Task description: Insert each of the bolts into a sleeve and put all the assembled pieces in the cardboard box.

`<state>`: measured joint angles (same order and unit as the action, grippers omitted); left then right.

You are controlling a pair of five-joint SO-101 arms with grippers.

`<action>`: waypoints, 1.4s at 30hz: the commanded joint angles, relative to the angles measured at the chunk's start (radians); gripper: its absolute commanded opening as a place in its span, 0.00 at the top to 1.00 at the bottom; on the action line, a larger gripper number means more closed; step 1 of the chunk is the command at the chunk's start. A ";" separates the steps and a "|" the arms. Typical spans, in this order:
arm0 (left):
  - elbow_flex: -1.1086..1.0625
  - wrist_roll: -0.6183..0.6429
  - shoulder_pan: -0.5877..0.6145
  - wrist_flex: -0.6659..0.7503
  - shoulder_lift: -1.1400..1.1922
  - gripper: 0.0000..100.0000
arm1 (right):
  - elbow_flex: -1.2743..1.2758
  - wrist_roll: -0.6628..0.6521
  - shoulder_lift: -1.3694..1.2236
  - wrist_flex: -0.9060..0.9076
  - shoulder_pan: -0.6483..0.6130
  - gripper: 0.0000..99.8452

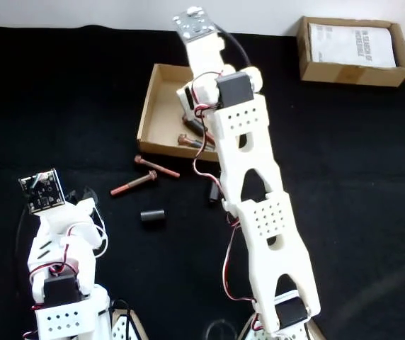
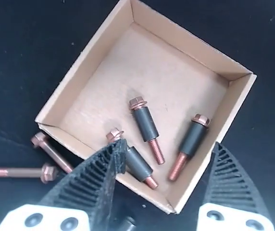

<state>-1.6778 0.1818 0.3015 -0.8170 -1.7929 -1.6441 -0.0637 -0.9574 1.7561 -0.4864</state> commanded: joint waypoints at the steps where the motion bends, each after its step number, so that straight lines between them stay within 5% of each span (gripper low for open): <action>1: -0.018 -0.003 0.004 -0.002 -0.016 0.90 | -0.120 0.057 0.045 0.012 -0.027 0.75; 6: -0.018 -0.003 0.004 -0.002 -0.016 0.90 | 0.001 0.069 0.182 0.012 -0.096 0.75; 17: -0.018 -0.003 0.004 -0.002 -0.016 0.90 | 0.796 0.175 0.638 0.007 -0.140 0.75; 29: -0.018 -0.003 0.004 -0.002 -0.016 0.90 | 1.184 0.316 0.750 0.001 -0.125 0.75; 42: -0.018 -0.003 0.007 -0.002 -0.016 0.90 | 1.696 0.351 0.751 -0.427 -0.082 0.75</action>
<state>-1.6778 0.1818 0.3015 -0.8170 -1.7929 -0.0084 0.2800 -0.2716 1.4108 -0.5846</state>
